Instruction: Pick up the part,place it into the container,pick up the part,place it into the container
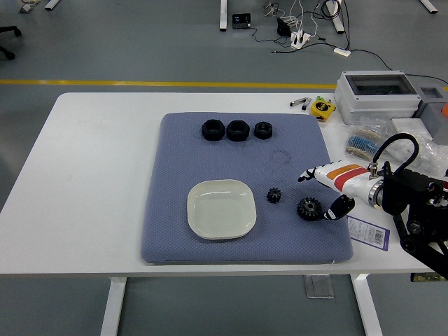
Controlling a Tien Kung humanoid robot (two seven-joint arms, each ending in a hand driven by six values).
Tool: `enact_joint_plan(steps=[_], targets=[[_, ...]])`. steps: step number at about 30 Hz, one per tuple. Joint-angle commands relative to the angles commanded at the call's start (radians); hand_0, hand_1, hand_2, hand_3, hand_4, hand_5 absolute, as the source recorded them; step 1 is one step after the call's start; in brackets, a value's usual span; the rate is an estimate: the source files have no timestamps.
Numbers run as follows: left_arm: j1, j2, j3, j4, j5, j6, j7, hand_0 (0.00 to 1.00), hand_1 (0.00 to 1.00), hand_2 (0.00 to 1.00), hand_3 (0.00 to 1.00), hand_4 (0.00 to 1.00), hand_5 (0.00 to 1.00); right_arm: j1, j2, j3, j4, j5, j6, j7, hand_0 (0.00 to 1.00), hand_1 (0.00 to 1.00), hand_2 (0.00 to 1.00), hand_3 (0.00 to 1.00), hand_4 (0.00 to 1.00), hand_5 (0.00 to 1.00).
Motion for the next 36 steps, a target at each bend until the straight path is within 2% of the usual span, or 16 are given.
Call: enact_joint_plan(steps=[10, 18, 20, 24, 25, 30, 31, 36], targets=[[-0.002, 0.0, 0.002, 0.0, 0.004, -0.001, 0.001, 0.711, 0.619, 0.633, 0.563, 0.612, 0.682, 0.011, 0.009, -0.04, -0.003, 0.016, 0.004, -0.003, 0.786, 0.757, 0.788, 0.809, 0.907, 0.079], [-0.003, 0.0, 0.002, 0.0, 0.004, 0.0, 0.001, 0.711, 0.619, 0.632, 0.562, 0.613, 0.683, 0.022, 0.029, -0.065, -0.054, 0.019, -0.004, 0.002, 0.767, 0.746, 0.779, 0.799, 0.9, 0.082], [-0.002, 0.0, 0.002, 0.0, 0.003, 0.0, 0.001, 0.711, 0.62, 0.634, 0.563, 0.614, 0.684, 0.021, 0.032, -0.068, -0.061, 0.021, -0.005, 0.005, 0.737, 0.719, 0.747, 0.76, 0.883, 0.092], [-0.002, 0.0, 0.003, 0.0, 0.004, 0.0, 0.002, 0.711, 0.62, 0.634, 0.563, 0.614, 0.684, 0.015, 0.033, -0.074, -0.064, 0.032, -0.027, 0.023, 0.737, 0.719, 0.747, 0.76, 0.883, 0.092], [-0.002, 0.0, 0.002, 0.0, 0.005, 0.0, 0.002, 0.711, 0.62, 0.635, 0.562, 0.615, 0.684, 0.014, 0.033, -0.077, -0.061, 0.035, -0.036, 0.028, 0.682, 0.678, 0.699, 0.592, 0.758, 0.154], [-0.003, 0.0, 0.002, 0.0, 0.009, -0.001, 0.003, 0.711, 0.62, 0.635, 0.562, 0.615, 0.684, 0.018, 0.035, -0.09, -0.062, 0.039, -0.068, 0.041, 0.682, 0.678, 0.699, 0.592, 0.758, 0.154], [-0.004, 0.0, 0.002, 0.0, 0.01, -0.001, 0.003, 0.711, 0.62, 0.633, 0.562, 0.616, 0.684, 0.02, 0.036, -0.092, -0.065, 0.038, -0.075, 0.042, 0.606, 0.561, 0.574, 0.479, 0.642, 0.192], [-0.004, 0.001, 0.003, 0.0, 0.009, -0.001, 0.003, 0.711, 0.62, 0.633, 0.562, 0.616, 0.684, 0.024, 0.038, -0.097, -0.079, 0.037, -0.092, 0.046, 0.606, 0.561, 0.574, 0.479, 0.642, 0.192]])
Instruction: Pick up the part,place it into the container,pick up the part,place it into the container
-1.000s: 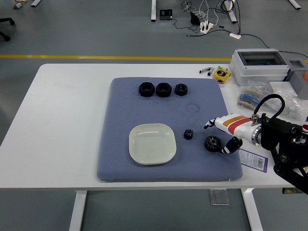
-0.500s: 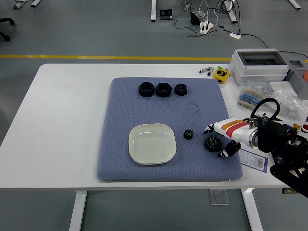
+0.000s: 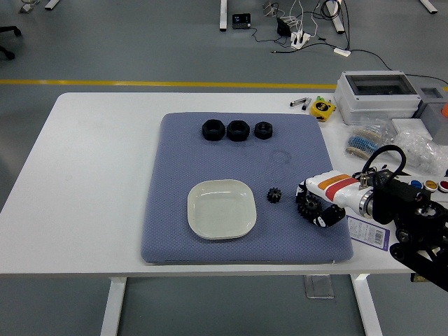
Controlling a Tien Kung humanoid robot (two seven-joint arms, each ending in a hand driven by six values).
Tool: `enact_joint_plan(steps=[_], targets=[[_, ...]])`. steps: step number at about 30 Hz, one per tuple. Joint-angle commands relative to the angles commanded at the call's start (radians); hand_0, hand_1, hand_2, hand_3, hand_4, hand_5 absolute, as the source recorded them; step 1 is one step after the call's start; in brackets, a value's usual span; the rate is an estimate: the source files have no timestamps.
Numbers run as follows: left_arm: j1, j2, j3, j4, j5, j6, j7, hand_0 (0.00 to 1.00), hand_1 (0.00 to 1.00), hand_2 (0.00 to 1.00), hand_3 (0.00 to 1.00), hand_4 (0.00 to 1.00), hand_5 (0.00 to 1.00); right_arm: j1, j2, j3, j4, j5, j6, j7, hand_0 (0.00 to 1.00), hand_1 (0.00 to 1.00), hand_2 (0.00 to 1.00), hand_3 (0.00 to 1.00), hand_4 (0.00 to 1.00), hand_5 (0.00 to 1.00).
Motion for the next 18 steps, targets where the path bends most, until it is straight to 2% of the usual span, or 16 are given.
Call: enact_joint_plan(steps=[1, 9, 12, 13, 18], targets=[[0.0, 0.0, 0.0, 0.0, 0.0, 0.0, 0.0, 0.711, 0.62, 0.634, 0.563, 0.615, 0.683, 0.001, 0.0, -0.001, -0.003, 0.0, 0.0, -0.001, 0.55, 0.516, 0.534, 0.465, 0.613, 0.196], [0.0, 0.0, 0.001, 0.0, 0.0, 0.001, 0.0, 0.711, 0.62, 0.634, 0.563, 0.616, 0.684, 0.002, 0.0, 0.002, -0.022, 0.025, 0.059, -0.034, 0.538, 0.513, 0.538, 0.474, 0.616, 0.185], [0.0, 0.0, 0.002, 0.0, -0.001, 0.001, 0.0, 0.711, 0.62, 0.634, 0.563, 0.616, 0.684, 0.0, -0.001, 0.003, -0.024, 0.029, 0.056, -0.027, 0.538, 0.513, 0.538, 0.474, 0.616, 0.185], [0.0, 0.0, 0.003, 0.0, -0.002, 0.001, 0.0, 0.711, 0.62, 0.635, 0.562, 0.616, 0.684, -0.001, -0.002, 0.004, -0.022, 0.03, 0.05, -0.02, 0.448, 0.473, 0.505, 0.453, 0.601, 0.17], [-0.001, 0.0, 0.002, 0.0, 0.001, 0.001, 0.0, 0.711, 0.62, 0.635, 0.562, 0.616, 0.684, -0.002, -0.006, 0.01, -0.009, 0.031, 0.016, 0.009, 0.448, 0.473, 0.505, 0.453, 0.601, 0.17]])
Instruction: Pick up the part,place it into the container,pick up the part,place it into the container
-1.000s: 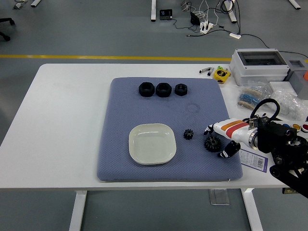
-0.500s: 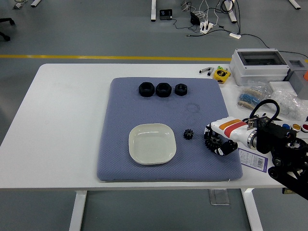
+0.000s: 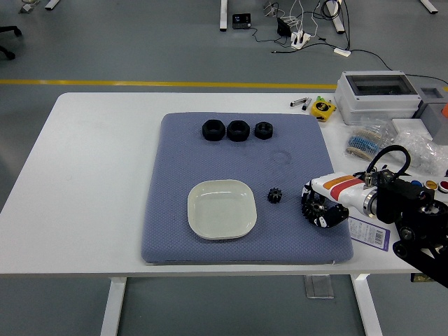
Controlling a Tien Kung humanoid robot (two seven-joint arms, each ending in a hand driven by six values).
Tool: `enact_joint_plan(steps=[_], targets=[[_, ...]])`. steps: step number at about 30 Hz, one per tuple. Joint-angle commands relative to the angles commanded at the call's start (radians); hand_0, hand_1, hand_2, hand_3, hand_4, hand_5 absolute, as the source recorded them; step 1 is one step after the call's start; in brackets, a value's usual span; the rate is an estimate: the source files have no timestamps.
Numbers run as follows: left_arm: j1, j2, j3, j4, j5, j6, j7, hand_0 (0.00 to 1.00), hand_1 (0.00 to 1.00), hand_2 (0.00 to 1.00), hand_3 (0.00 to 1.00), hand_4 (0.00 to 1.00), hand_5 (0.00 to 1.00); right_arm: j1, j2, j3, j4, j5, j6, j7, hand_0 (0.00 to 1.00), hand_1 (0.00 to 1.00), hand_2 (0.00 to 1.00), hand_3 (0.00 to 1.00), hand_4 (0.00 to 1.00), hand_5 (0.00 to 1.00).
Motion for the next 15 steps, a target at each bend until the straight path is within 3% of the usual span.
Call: enact_joint_plan(steps=[1, 8, 15], targets=[[-0.001, 0.0, 0.001, 0.0, -0.002, 0.0, 0.0, 0.711, 0.622, 0.637, 0.562, 0.615, 0.685, 0.0, -0.001, 0.002, 0.005, 0.0, -0.009, 0.007, 0.399, 0.446, 0.479, 0.439, 0.578, 0.151], [-0.001, 0.001, 0.001, 0.0, -0.003, -0.001, 0.0, 0.711, 0.621, 0.635, 0.563, 0.615, 0.685, 0.002, -0.002, 0.016, 0.043, -0.001, -0.041, 0.026, 0.385, 0.44, 0.476, 0.436, 0.59, 0.145], [0.003, 0.001, -0.004, 0.0, 0.0, -0.001, 0.001, 0.711, 0.622, 0.635, 0.563, 0.614, 0.683, -0.003, 0.033, 0.048, 0.102, 0.007, -0.066, 0.015, 0.4, 0.437, 0.476, 0.442, 0.589, 0.156]])
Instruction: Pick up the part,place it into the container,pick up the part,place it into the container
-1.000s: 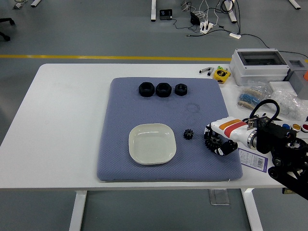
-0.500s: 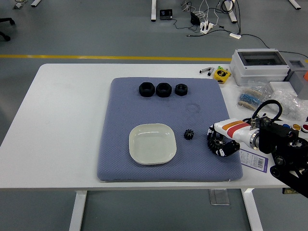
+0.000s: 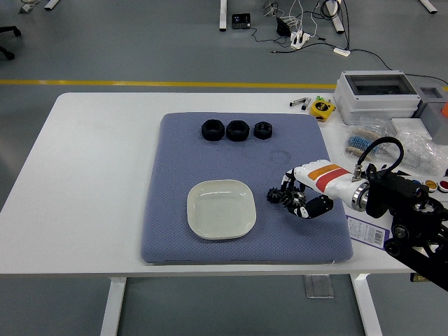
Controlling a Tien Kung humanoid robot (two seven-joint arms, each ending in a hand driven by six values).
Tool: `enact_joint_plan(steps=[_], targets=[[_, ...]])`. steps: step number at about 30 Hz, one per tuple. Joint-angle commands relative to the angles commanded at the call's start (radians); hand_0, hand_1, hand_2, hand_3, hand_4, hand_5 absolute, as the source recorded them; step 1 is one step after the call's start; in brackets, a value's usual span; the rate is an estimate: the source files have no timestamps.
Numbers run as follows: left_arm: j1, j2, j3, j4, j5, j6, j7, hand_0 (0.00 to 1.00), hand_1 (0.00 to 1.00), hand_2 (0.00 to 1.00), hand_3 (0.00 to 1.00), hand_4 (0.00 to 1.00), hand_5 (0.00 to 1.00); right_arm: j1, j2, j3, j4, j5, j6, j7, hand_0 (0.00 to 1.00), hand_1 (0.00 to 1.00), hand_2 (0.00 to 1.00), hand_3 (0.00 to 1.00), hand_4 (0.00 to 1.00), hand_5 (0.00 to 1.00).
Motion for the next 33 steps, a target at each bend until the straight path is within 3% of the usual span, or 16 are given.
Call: enact_joint_plan(steps=[4, 8, 15, 16, 21, 22, 27, 28, 33], targets=[[0.002, 0.0, 0.001, 0.0, 0.001, 0.0, 0.001, 0.711, 0.621, 0.635, 0.563, 0.614, 0.681, 0.006, 0.039, 0.008, 0.038, 0.005, -0.013, -0.011, 0.415, 0.443, 0.48, 0.446, 0.578, 0.168], [0.004, 0.0, 0.0, 0.0, 0.003, -0.001, 0.004, 0.711, 0.621, 0.635, 0.563, 0.614, 0.681, 0.049, 0.102, -0.03, 0.051, 0.018, -0.018, -0.015, 0.415, 0.443, 0.48, 0.446, 0.578, 0.168], [0.003, 0.001, -0.02, 0.0, 0.022, 0.001, 0.008, 0.711, 0.62, 0.636, 0.563, 0.614, 0.681, 0.14, 0.215, -0.123, -0.027, 0.048, -0.019, -0.033, 0.421, 0.451, 0.489, 0.45, 0.56, 0.167], [0.003, 0.001, -0.019, 0.0, 0.02, 0.001, 0.007, 0.711, 0.619, 0.638, 0.563, 0.614, 0.682, 0.151, 0.229, -0.138, -0.042, 0.052, -0.018, -0.037, 0.45, 0.494, 0.554, 0.544, 0.61, 0.15], [0.001, 0.003, -0.014, 0.0, 0.013, 0.002, 0.006, 0.711, 0.619, 0.638, 0.563, 0.614, 0.682, 0.187, 0.286, -0.198, -0.12, 0.056, 0.008, -0.065, 0.45, 0.494, 0.554, 0.544, 0.61, 0.15], [0.0, 0.003, -0.012, 0.0, 0.009, 0.003, 0.006, 0.711, 0.619, 0.639, 0.562, 0.614, 0.681, 0.193, 0.3, -0.209, -0.138, 0.054, 0.012, -0.064, 0.554, 0.633, 0.771, 0.907, 0.92, 0.215], [-0.003, 0.003, -0.004, 0.0, -0.001, 0.003, 0.005, 0.711, 0.619, 0.639, 0.562, 0.614, 0.681, 0.209, 0.333, -0.241, -0.18, 0.052, 0.004, -0.046, 0.554, 0.633, 0.771, 0.907, 0.92, 0.215], [-0.004, 0.003, -0.002, 0.0, -0.002, 0.003, 0.005, 0.711, 0.619, 0.639, 0.562, 0.614, 0.681, 0.211, 0.336, -0.245, -0.185, 0.052, 0.0, -0.042, 0.614, 0.674, 0.842, 0.994, 0.957, 0.212], [-0.006, 0.004, 0.001, 0.0, -0.005, 0.002, 0.006, 0.711, 0.619, 0.639, 0.562, 0.614, 0.681, 0.215, 0.338, -0.244, -0.192, 0.049, -0.019, -0.02, 0.614, 0.674, 0.842, 0.994, 0.957, 0.212]])
